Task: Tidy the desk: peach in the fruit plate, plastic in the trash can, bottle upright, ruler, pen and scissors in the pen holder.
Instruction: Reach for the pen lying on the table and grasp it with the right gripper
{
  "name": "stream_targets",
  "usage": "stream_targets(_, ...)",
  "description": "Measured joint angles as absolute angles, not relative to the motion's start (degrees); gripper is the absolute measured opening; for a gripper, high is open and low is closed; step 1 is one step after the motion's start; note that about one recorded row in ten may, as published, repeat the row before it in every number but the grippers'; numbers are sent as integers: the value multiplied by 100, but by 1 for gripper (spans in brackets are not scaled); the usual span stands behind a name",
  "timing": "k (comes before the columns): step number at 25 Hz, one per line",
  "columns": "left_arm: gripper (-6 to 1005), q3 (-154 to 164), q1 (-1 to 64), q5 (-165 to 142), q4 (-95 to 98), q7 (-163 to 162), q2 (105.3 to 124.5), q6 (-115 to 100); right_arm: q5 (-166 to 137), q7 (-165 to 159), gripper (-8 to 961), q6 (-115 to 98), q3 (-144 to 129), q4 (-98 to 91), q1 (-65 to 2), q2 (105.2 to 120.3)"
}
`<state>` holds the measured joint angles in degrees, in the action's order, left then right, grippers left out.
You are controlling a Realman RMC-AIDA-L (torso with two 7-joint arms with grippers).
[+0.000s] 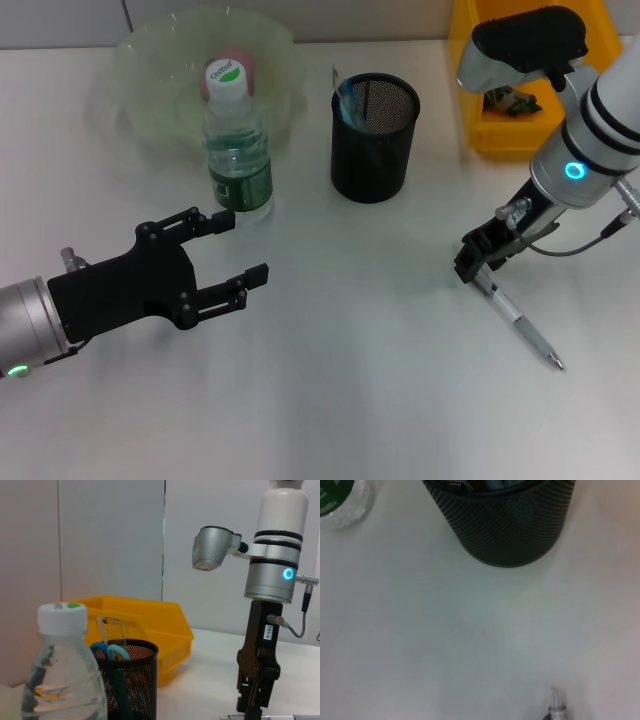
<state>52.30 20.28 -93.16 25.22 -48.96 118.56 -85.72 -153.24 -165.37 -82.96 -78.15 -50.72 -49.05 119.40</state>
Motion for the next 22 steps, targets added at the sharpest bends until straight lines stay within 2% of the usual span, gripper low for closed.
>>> stream_targets(17, 752, 5230, 2031, -9316, 2522, -4896, 11856, -8554, -15329, -16538, 413, -8167, -7822, -4904, -4941, 11953)
stream_targets(22, 752, 5230, 2030, -9316, 2522, -4895, 11856, -8545, -15329, -16525, 383, -8155, -7832, -4902, -4950, 11953)
